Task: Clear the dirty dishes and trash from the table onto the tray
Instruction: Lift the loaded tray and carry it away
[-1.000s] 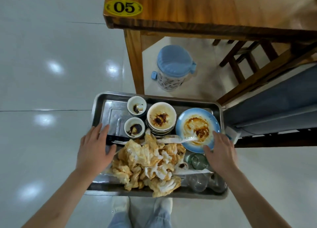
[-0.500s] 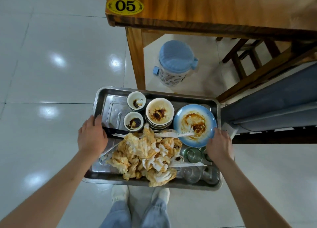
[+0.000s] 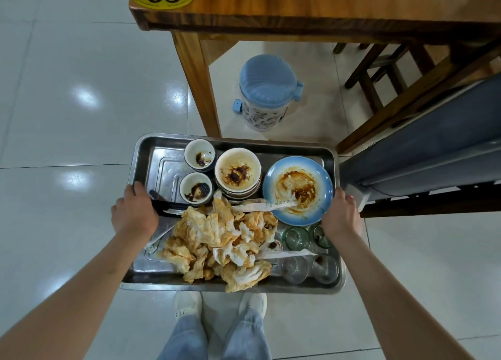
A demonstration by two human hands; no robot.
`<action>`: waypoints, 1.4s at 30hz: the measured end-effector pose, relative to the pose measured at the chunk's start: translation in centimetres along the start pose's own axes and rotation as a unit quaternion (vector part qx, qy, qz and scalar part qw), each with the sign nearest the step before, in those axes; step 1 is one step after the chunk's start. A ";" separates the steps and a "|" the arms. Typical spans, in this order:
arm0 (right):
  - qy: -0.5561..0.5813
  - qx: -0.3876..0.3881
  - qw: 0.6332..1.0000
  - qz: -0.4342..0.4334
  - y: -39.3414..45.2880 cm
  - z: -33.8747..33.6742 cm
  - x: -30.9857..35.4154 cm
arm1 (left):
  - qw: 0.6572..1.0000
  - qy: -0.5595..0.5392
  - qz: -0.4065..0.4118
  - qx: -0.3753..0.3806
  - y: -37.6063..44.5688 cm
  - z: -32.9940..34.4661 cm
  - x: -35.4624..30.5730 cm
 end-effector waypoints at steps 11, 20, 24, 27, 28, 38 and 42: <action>0.055 0.013 0.996 0.065 1.6 1.4 -2.3 | 0.993 -0.075 -0.093 0.017 0.4 1.1 1.9; 0.089 0.001 0.993 0.074 2.6 1.3 -2.9 | 0.976 -0.173 -0.124 -0.038 0.7 1.4 3.0; 0.080 0.004 0.993 0.089 2.8 1.6 -3.3 | 0.973 -0.191 -0.110 -0.070 0.7 0.9 3.0; 0.086 0.003 0.993 0.084 3.0 1.6 -3.2 | 0.972 -0.197 -0.104 -0.068 0.6 0.6 2.7; 0.088 0.002 0.993 0.084 3.0 1.6 -3.1 | 0.973 -0.198 -0.105 -0.063 0.6 0.5 2.6; 0.094 0.014 0.991 0.094 2.3 1.7 -2.9 | 0.974 -0.200 -0.103 -0.025 0.4 0.5 2.5; 0.098 0.011 0.990 0.098 2.3 1.6 -3.0 | 0.974 -0.200 -0.102 -0.029 0.4 0.5 2.5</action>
Point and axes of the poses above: each hand's wrist, its own y-axis towards the middle knuckle, its own z-axis out of the palm, x = y × z, the point moved 10 cm from there along y, towards the middle knuckle, and after that the axes turned 2 degrees about y, right-handed, at the moved point
